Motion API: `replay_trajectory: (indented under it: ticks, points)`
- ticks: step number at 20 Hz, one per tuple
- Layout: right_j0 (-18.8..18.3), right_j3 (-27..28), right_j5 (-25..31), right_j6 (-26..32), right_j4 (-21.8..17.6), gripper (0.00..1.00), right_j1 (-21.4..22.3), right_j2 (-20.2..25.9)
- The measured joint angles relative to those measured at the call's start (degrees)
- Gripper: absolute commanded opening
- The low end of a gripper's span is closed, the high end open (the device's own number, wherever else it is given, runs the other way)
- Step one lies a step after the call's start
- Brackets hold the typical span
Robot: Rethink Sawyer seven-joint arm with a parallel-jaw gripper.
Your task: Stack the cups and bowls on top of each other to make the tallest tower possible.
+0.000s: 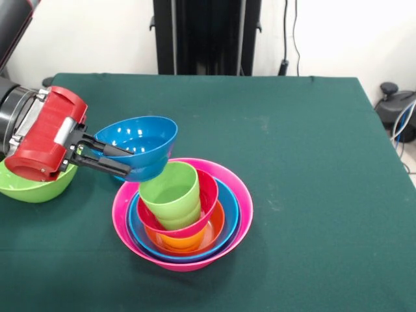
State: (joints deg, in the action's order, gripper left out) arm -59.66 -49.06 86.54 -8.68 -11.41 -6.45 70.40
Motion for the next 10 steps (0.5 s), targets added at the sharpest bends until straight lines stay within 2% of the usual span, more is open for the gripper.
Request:
replay_trajectory:
  ticks: [10]
  points:
    - [-0.07, -1.44, -0.01, 0.00, 0.01, 0.00, 0.01, 0.00]
